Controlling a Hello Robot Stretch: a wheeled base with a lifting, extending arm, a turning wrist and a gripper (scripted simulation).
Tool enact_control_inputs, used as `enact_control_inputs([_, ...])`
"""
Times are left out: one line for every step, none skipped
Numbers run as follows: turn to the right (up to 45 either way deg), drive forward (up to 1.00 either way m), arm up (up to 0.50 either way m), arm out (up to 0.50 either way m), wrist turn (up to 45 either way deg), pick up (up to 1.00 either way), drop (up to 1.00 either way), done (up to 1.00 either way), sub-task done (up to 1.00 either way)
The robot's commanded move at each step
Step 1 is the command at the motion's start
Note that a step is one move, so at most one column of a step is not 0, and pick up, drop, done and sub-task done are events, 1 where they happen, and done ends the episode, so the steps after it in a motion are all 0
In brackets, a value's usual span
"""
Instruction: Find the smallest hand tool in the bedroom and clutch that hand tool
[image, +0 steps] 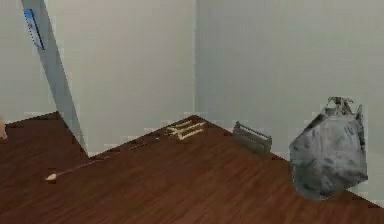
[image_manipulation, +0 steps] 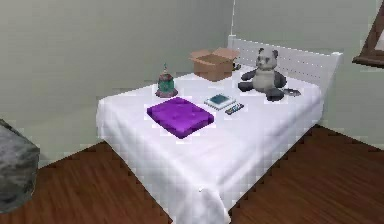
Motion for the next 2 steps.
enact_control_inputs([-15.0, 0.0, 0.0, 0.0, 0.0, 0.0, 0.0, 0.0, 0.0])
enact_control_inputs([0.0, 0.4, 0.0, 0.0, 0.0, 0.0, 0.0, 0.0, 0.0])
